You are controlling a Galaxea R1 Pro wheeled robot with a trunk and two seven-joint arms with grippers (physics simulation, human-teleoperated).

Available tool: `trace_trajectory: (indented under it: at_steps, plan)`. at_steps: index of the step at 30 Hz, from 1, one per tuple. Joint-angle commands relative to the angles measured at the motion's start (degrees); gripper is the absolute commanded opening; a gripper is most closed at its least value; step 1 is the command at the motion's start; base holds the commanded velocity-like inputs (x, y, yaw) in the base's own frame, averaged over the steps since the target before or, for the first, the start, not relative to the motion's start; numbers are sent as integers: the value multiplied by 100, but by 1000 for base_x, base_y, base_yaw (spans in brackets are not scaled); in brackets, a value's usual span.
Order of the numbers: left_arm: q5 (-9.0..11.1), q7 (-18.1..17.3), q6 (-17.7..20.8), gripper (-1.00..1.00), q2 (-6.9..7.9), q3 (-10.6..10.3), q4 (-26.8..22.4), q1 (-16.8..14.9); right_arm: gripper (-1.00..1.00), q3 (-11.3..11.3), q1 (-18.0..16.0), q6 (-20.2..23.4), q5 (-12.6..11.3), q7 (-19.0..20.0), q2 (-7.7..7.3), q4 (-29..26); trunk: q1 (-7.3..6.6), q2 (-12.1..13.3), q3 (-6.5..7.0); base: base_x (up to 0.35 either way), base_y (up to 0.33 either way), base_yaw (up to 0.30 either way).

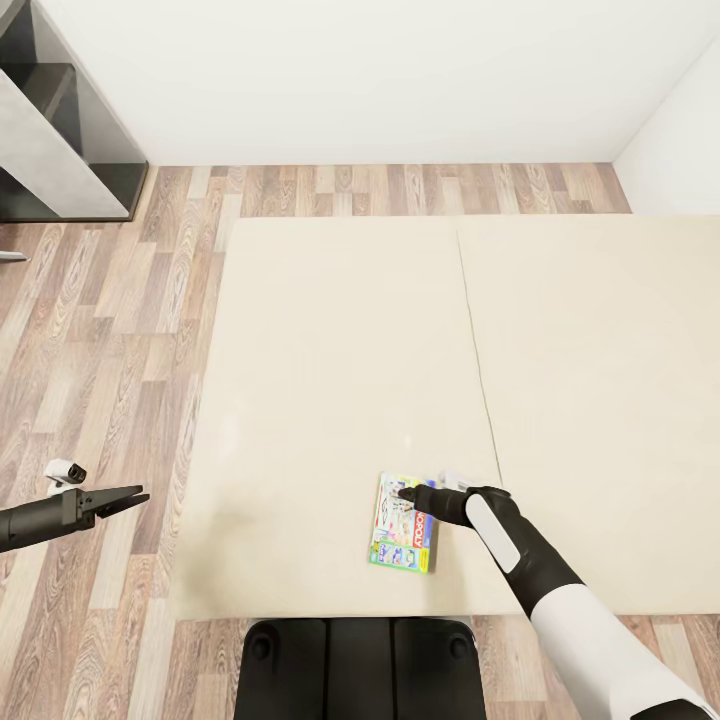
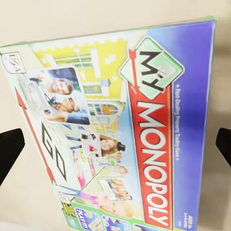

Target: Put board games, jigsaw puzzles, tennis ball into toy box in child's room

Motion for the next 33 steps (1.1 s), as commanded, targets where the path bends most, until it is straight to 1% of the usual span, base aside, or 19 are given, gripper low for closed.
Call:
trace_trajectory:
  at_steps: [1, 27, 31, 33]
  plan:
    - [-1, -22, 61, 100, 2, -3, -1, -1, 100, 22, -2, 11, -50, -43, -7, -8, 3, -9, -6, 0, 0, 0]
    - [0, -22, 61, 100, -8, -6, -1, -1, 100, 5, -2, -21, -36, -92, 1, 15, 3, -9, -6, 0, 0, 0]
    - [0, -22, 61, 100, -12, -6, -1, -1, 100, 3, -6, -31, 4, -106, 5, 21, 3, -9, -6, 0, 0, 0]
    - [0, -22, 61, 100, -14, -6, -1, -1, 100, -2, -8, -38, 83, -115, 6, 24, 3, -9, -6, 0, 0, 0]
